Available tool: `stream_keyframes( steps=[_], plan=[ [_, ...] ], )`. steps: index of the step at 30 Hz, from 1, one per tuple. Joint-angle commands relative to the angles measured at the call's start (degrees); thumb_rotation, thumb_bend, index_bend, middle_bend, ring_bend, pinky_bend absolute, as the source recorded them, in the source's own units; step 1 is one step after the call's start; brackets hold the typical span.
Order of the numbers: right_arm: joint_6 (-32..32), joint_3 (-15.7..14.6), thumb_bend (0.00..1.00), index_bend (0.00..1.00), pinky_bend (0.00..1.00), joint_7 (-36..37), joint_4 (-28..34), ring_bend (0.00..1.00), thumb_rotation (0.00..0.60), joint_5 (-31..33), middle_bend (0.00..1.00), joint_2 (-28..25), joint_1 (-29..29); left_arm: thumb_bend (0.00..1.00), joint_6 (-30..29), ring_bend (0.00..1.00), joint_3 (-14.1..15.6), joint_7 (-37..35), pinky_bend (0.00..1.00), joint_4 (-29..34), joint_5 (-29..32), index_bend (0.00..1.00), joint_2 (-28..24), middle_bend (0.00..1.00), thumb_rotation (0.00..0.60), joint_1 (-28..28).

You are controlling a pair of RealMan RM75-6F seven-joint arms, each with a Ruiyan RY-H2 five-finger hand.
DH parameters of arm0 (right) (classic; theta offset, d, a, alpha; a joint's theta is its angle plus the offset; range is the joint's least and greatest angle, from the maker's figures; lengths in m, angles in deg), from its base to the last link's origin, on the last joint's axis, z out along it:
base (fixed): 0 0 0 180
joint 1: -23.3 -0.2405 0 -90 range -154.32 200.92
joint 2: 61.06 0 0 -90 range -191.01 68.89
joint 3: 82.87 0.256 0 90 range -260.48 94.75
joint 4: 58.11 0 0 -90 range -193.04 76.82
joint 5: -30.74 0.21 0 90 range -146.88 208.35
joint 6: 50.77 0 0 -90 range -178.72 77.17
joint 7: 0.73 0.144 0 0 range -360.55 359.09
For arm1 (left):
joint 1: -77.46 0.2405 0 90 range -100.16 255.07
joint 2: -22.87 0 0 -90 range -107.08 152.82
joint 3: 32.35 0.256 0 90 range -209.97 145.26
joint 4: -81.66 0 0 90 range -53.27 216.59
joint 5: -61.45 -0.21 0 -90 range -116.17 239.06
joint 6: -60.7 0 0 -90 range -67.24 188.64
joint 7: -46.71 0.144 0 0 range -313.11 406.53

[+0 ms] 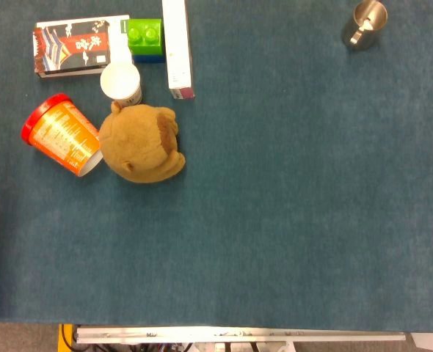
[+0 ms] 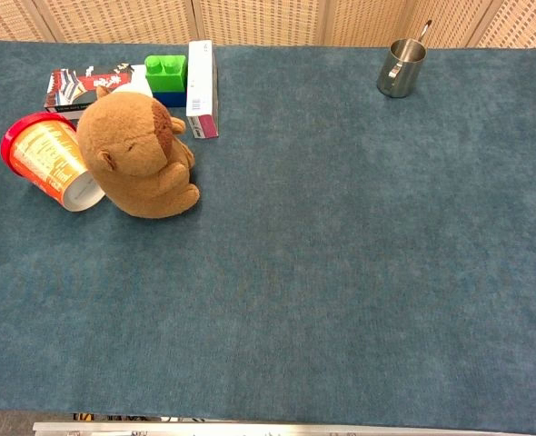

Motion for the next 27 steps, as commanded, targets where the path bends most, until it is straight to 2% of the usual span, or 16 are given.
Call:
stream_keyframes(
  steps=[1,13,21,24,27],
  plan=[
    [-0.1,0.0,0.12,0.3,0.21,0.0,0.3,0.18,0.6,-0.1,0.3,-0.2,0.0,0.19,0.3,0.1,0.1,-0.1,0.02,0.0,0.2,0.08,0.0,0.09,0.6,-0.1],
    [-0.9,0.7,0.12,0.3,0.21,0.6,2.4,0.18,0.6,-1.1,0.3,-1.9,-0.5,0.19,2.0,0.1,0.5,-3.4,0.02,-0.1,-1.0,0.08,-1.1,0.09,0.6,-0.7],
    [0.3,2.6,0.12,0.3,0.21,0.0,5.4,0.18,0.6,-0.3,0.3,-4.5,-2.2,0.19,5.9,0.1,0.8,-12.9,0.02,-2.6,-5.8,0.08,-2.7,0.08,0.597,-4.3],
    [1.1,3.0,0.12,0.29,0.21,0.0,6.0,0.18,0.6,0.3,0.3,-5.4,-2.9,0.19,7.5,0.1,0.9,-17.4,0.02,-3.1,-7.8,0.07,-3.3,0.08,0.55,-6.1],
    [1.5,3.5,0.12,0.29,0.21,-0.2,6.6,0.18,0.6,0.6,0.3,-6.0,-3.4,0.19,10.1,0.1,0.9,-21.9,0.02,-3.6,-9.4,0.07,-3.6,0.08,0.451,-8.5]
  ],
)
